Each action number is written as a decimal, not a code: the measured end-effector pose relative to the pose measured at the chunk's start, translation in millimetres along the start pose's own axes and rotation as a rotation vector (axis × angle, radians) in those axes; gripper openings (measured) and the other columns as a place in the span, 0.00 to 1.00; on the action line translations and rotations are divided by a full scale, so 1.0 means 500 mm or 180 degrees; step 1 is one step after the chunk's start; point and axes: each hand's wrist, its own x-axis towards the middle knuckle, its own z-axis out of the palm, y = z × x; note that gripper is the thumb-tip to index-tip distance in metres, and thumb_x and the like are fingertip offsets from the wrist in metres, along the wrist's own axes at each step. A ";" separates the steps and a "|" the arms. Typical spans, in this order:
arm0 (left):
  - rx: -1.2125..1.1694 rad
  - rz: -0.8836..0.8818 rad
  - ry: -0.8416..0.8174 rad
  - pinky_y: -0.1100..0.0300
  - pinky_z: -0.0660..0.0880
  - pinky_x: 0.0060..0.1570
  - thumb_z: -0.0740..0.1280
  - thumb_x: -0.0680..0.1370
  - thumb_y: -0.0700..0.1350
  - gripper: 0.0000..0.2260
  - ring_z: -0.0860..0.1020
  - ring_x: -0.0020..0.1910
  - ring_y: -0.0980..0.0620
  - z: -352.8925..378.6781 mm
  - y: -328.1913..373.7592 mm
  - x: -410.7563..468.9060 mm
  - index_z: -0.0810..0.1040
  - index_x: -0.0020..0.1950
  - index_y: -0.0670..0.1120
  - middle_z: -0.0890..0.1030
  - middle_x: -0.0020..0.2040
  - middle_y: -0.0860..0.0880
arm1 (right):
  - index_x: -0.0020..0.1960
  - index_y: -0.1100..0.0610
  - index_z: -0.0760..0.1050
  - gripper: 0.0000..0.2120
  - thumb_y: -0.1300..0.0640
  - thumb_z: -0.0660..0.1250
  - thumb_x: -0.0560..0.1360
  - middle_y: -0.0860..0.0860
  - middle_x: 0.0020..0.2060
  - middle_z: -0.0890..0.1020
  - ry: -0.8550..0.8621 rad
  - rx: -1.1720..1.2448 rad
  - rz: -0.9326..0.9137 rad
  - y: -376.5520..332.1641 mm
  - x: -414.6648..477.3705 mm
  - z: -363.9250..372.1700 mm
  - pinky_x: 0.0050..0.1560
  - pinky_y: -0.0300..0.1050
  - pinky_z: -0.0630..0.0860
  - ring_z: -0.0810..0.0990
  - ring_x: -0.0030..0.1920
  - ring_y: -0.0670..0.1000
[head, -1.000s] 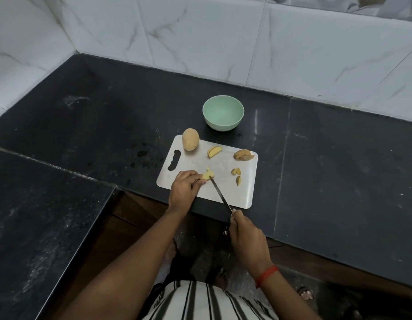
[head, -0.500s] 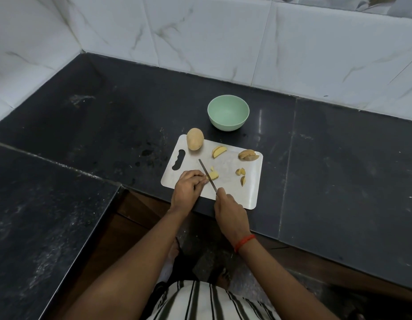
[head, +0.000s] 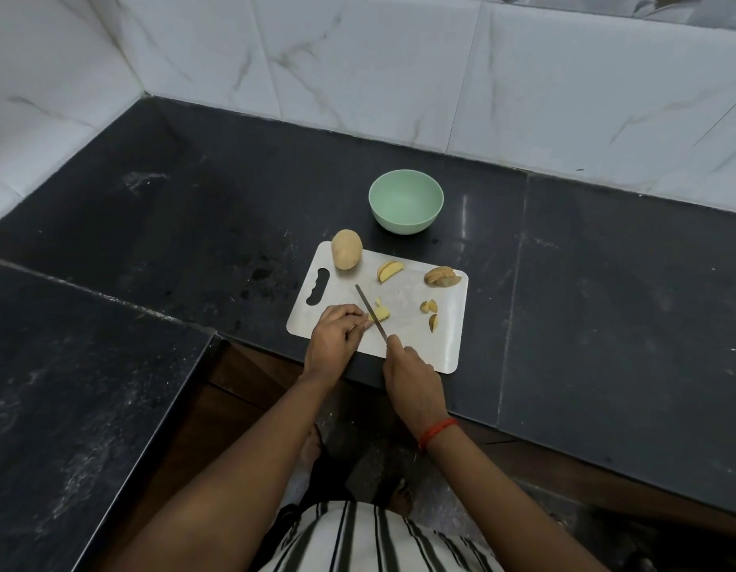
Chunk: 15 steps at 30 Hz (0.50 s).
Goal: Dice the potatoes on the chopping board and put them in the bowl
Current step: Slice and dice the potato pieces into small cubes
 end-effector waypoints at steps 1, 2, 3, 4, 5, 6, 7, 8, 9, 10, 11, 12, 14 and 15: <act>0.0008 0.0002 -0.0006 0.73 0.68 0.52 0.72 0.79 0.43 0.06 0.76 0.53 0.53 0.000 0.000 -0.001 0.87 0.51 0.42 0.83 0.51 0.51 | 0.61 0.52 0.64 0.07 0.53 0.53 0.84 0.53 0.42 0.78 -0.0046 -0.0028 -0.0007 0.003 -0.002 -0.001 0.35 0.52 0.78 0.78 0.34 0.57; 0.0017 -0.0006 -0.0004 0.72 0.69 0.53 0.72 0.79 0.43 0.06 0.76 0.53 0.53 0.001 0.000 -0.002 0.87 0.51 0.42 0.83 0.51 0.50 | 0.63 0.52 0.63 0.08 0.53 0.53 0.84 0.53 0.43 0.78 -0.0114 -0.0074 -0.0019 0.009 -0.008 -0.002 0.36 0.53 0.79 0.79 0.35 0.57; 0.0023 -0.0027 0.0004 0.74 0.68 0.53 0.72 0.79 0.43 0.06 0.76 0.53 0.53 0.001 0.000 -0.002 0.87 0.51 0.42 0.83 0.52 0.50 | 0.65 0.52 0.63 0.10 0.53 0.53 0.84 0.53 0.45 0.78 -0.0170 -0.0111 -0.0033 0.015 -0.017 -0.002 0.38 0.54 0.80 0.80 0.37 0.58; 0.0017 -0.0052 0.0007 0.76 0.66 0.54 0.72 0.79 0.42 0.06 0.76 0.53 0.53 0.001 -0.001 -0.001 0.87 0.51 0.41 0.83 0.52 0.50 | 0.66 0.52 0.63 0.12 0.53 0.53 0.84 0.53 0.48 0.79 -0.0220 -0.0131 -0.0030 0.023 -0.030 -0.003 0.39 0.55 0.80 0.81 0.40 0.60; 0.0005 -0.0067 0.0011 0.78 0.65 0.54 0.73 0.79 0.42 0.05 0.76 0.53 0.52 0.002 -0.001 0.000 0.87 0.50 0.41 0.83 0.52 0.49 | 0.68 0.51 0.62 0.13 0.52 0.53 0.84 0.53 0.51 0.79 -0.0248 -0.0121 -0.0023 0.031 -0.045 -0.005 0.41 0.56 0.80 0.81 0.42 0.61; -0.0004 -0.0076 0.0018 0.79 0.64 0.54 0.73 0.79 0.42 0.05 0.76 0.53 0.52 0.003 -0.002 0.000 0.87 0.50 0.41 0.83 0.52 0.49 | 0.69 0.51 0.62 0.14 0.52 0.53 0.84 0.53 0.53 0.78 -0.0265 -0.0088 -0.0006 0.040 -0.062 -0.007 0.42 0.56 0.80 0.82 0.44 0.62; -0.0015 -0.0085 0.0018 0.78 0.64 0.54 0.73 0.79 0.42 0.05 0.76 0.53 0.52 0.004 -0.002 0.000 0.86 0.49 0.41 0.83 0.51 0.50 | 0.70 0.50 0.62 0.15 0.52 0.54 0.84 0.53 0.53 0.78 -0.0270 -0.0049 0.0021 0.049 -0.078 -0.006 0.43 0.57 0.80 0.82 0.45 0.63; -0.0031 -0.0092 0.0017 0.77 0.65 0.53 0.73 0.79 0.42 0.05 0.76 0.53 0.52 0.005 -0.001 0.000 0.86 0.49 0.41 0.83 0.51 0.50 | 0.70 0.50 0.62 0.15 0.51 0.54 0.84 0.53 0.53 0.77 -0.0263 -0.0009 0.0067 0.055 -0.094 -0.007 0.43 0.57 0.79 0.82 0.45 0.64; -0.0047 -0.0100 0.0014 0.75 0.67 0.53 0.73 0.78 0.42 0.05 0.76 0.53 0.52 0.005 -0.001 0.001 0.86 0.49 0.41 0.82 0.51 0.50 | 0.70 0.49 0.62 0.16 0.51 0.54 0.84 0.53 0.52 0.77 -0.0235 0.0035 0.0109 0.061 -0.108 -0.007 0.43 0.57 0.79 0.82 0.44 0.64; -0.0066 -0.0112 0.0016 0.72 0.69 0.52 0.73 0.78 0.42 0.05 0.76 0.53 0.52 0.006 -0.002 0.001 0.87 0.48 0.41 0.83 0.52 0.50 | 0.69 0.49 0.63 0.15 0.50 0.54 0.83 0.52 0.50 0.78 -0.0192 0.0077 0.0138 0.068 -0.122 -0.006 0.41 0.57 0.79 0.82 0.43 0.64; -0.0090 -0.0136 0.0023 0.67 0.72 0.52 0.74 0.78 0.43 0.05 0.77 0.53 0.52 0.006 -0.003 0.002 0.87 0.48 0.41 0.83 0.52 0.50 | 0.67 0.49 0.64 0.13 0.50 0.54 0.83 0.52 0.48 0.78 -0.0127 0.0127 0.0152 0.072 -0.134 -0.004 0.40 0.58 0.79 0.82 0.41 0.63; -0.0117 -0.0168 0.0024 0.63 0.74 0.51 0.74 0.78 0.43 0.05 0.77 0.53 0.52 0.006 -0.005 0.004 0.87 0.48 0.42 0.83 0.52 0.51 | 0.64 0.49 0.65 0.11 0.48 0.52 0.83 0.52 0.45 0.78 -0.0049 0.0206 0.0177 0.076 -0.146 -0.002 0.38 0.58 0.79 0.82 0.40 0.63; -0.0213 -0.0248 0.0015 0.59 0.76 0.52 0.76 0.76 0.44 0.06 0.78 0.52 0.53 0.001 -0.005 0.008 0.87 0.49 0.42 0.83 0.52 0.51 | 0.56 0.48 0.65 0.11 0.44 0.49 0.83 0.50 0.40 0.78 0.0187 0.0472 0.0230 0.082 -0.165 -0.001 0.34 0.58 0.77 0.81 0.36 0.61; -0.0295 -0.0292 -0.0022 0.60 0.76 0.53 0.76 0.75 0.45 0.07 0.78 0.53 0.53 -0.003 -0.005 0.011 0.87 0.50 0.43 0.83 0.52 0.52 | 0.54 0.48 0.65 0.11 0.44 0.49 0.83 0.50 0.39 0.78 0.0343 0.0621 0.0256 0.082 -0.169 -0.002 0.32 0.57 0.77 0.81 0.35 0.59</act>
